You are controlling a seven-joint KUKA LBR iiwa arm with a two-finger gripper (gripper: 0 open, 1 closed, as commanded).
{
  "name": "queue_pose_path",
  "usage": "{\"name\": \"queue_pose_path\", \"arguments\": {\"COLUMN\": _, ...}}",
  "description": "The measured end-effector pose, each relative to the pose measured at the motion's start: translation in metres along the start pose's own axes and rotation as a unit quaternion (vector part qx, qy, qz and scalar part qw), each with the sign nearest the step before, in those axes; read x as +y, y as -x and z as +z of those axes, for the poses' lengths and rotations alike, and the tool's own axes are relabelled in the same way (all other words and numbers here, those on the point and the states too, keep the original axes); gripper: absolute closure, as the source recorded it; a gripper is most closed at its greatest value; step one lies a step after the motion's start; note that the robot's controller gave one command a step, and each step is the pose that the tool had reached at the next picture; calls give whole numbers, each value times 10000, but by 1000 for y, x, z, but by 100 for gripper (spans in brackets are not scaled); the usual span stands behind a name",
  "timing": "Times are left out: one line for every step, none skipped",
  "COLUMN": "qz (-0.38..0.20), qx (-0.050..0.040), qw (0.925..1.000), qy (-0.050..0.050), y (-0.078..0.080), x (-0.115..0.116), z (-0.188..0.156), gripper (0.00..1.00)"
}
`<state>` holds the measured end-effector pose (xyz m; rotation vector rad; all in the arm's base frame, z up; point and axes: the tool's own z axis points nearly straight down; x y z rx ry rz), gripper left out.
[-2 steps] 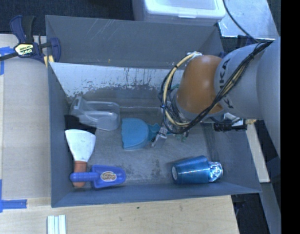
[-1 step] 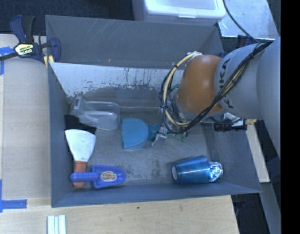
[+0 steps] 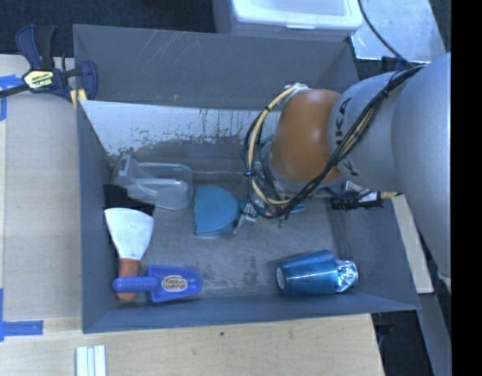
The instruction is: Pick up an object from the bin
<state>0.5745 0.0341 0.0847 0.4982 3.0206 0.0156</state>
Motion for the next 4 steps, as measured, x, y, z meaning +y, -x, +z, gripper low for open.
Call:
{"name": "queue_pose_path", "arguments": {"qz": 40, "qx": -13, "qw": 10000, "qy": -8, "y": -11, "x": -8, "z": -8, "gripper": 0}}
{"name": "queue_pose_path", "arguments": {"qz": -107, "qx": -7, "qw": 9999, "qy": 6, "y": 2, "x": 22, "z": 13, "gripper": 0}}
{"name": "queue_pose_path", "arguments": {"qz": -70, "qx": -32, "qw": 10000, "qy": -2, "y": -11, "x": 23, "z": 9, "gripper": 0}}
{"name": "queue_pose_path", "arguments": {"qz": -840, "qx": -27, "qw": 9965, "qy": -6, "y": -58, "x": 12, "z": 11, "gripper": 0}}
